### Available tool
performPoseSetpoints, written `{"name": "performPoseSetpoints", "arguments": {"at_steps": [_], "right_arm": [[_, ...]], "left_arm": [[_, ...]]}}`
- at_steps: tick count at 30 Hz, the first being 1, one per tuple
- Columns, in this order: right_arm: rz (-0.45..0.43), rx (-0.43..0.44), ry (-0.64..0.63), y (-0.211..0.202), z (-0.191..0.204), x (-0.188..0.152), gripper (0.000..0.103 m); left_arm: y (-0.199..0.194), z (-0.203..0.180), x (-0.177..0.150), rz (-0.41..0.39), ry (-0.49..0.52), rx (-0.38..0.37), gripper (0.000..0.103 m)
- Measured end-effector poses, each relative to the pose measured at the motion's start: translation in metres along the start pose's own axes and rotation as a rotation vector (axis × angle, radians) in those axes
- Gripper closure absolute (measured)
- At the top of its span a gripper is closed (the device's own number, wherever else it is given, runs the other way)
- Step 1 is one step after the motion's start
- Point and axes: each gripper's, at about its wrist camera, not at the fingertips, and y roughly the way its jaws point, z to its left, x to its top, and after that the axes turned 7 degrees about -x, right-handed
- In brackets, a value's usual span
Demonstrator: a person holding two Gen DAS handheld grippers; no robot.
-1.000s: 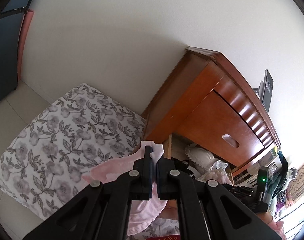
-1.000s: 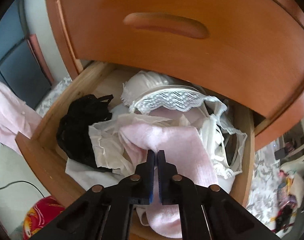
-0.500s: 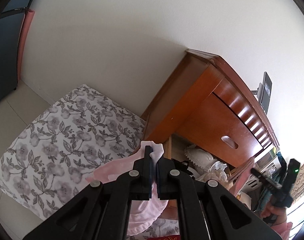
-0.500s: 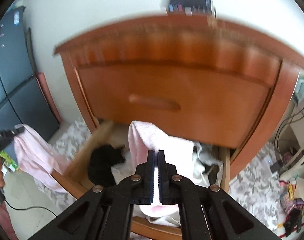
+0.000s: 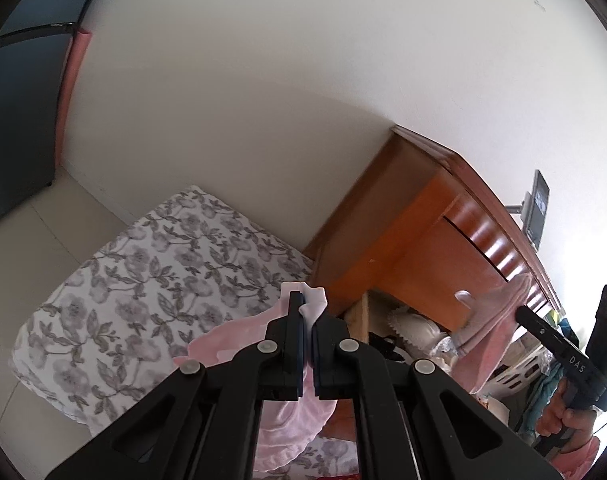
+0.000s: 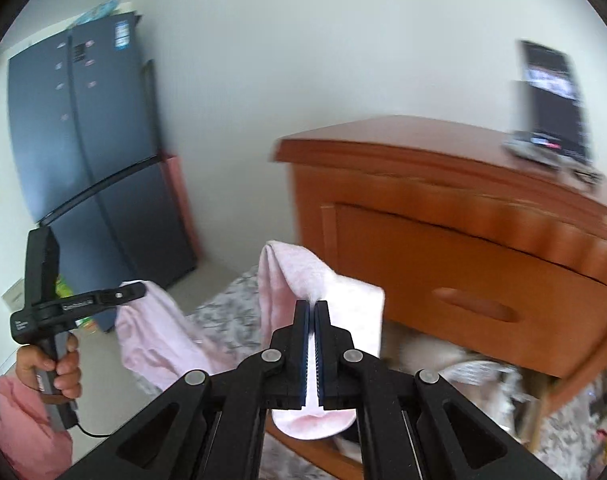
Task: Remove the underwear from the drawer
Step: 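Carry the pink cloth over the bed with the left tool, then open the left tool to drop the pink cloth while the right tool drops the pink sock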
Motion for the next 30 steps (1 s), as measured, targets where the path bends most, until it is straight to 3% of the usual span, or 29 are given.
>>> {"name": "performPoseSetpoints", "arguments": {"at_steps": [7,16,21,28,30], "right_arm": [[0.08,0.101,-0.061,0.063,0.072,0.001,0.1],[0.288,0.107,-0.115,0.163,0.14,-0.021,0.1],[0.412,0.06,-0.154,0.206,0.154,-0.057,0.1],[0.51,0.011,-0.149,0.229,0.15,-0.091,0.096],[0.517,0.007,-0.139,0.232,0.147,-0.093,0.096]], "left_arm": [[-0.012,0.029,0.003,0.001,-0.017,0.06,0.1],[0.01,0.068,0.001,0.058,-0.047,0.133,0.1],[0.041,0.09,-0.012,0.128,-0.088,0.166,0.1],[0.082,0.104,-0.035,0.25,-0.126,0.191,0.1],[0.088,0.106,-0.039,0.273,-0.145,0.192,0.091]]}}
